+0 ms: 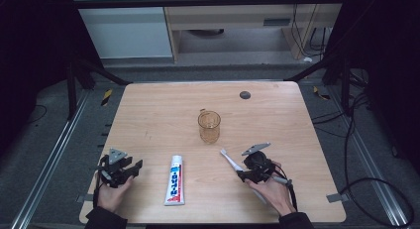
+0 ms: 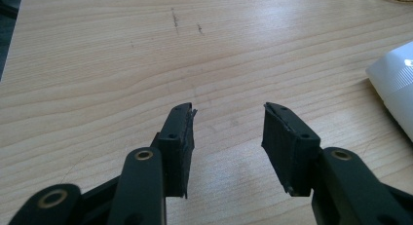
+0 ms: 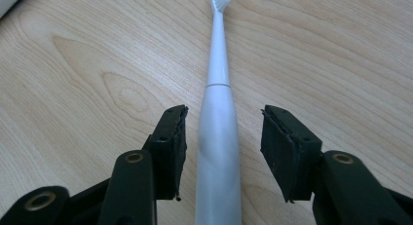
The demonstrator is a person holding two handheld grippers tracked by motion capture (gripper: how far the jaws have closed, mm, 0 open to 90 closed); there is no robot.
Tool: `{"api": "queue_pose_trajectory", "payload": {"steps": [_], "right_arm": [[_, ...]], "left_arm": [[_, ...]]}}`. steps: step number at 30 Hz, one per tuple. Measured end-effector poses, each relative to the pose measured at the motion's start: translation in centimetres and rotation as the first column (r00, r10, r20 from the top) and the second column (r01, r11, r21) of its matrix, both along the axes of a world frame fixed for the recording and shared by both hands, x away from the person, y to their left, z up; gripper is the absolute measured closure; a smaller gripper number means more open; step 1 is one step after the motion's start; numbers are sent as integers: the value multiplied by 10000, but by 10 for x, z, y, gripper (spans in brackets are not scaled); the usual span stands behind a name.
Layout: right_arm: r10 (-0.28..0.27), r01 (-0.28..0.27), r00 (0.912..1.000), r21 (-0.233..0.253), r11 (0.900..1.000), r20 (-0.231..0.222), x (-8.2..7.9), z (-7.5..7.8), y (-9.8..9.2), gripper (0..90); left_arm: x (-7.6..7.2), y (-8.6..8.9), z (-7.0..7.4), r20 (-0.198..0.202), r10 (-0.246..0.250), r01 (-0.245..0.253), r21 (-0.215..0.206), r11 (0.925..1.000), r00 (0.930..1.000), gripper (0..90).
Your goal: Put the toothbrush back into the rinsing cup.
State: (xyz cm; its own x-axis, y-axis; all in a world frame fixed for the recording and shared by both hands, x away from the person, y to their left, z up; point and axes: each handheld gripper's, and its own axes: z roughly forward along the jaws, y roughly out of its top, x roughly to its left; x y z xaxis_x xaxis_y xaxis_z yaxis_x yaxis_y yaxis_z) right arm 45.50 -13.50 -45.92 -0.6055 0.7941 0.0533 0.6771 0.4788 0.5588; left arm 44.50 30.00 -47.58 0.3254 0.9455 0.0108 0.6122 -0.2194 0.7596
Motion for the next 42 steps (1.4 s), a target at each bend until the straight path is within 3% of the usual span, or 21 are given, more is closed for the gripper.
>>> {"api": "queue_pose_trajectory", "payload": {"steps": [26,37,42], "right_arm": [[-57,4,9955,-563,9984,-950,15,-12,11,570],[-50,-49,9938,-881,9961,-1115,17,-16,14,599],[-67,-35,9946,-978,9952,-1038,17,-15,16,659]], "left_arm": [[1,0,-1,-78,-38,38,-2,10000,10000,538],[1,0,-1,-101,-60,60,18,10000,9999,538],[1,-1,-1,-102,-64,64,23,10000,9999,538]]}}
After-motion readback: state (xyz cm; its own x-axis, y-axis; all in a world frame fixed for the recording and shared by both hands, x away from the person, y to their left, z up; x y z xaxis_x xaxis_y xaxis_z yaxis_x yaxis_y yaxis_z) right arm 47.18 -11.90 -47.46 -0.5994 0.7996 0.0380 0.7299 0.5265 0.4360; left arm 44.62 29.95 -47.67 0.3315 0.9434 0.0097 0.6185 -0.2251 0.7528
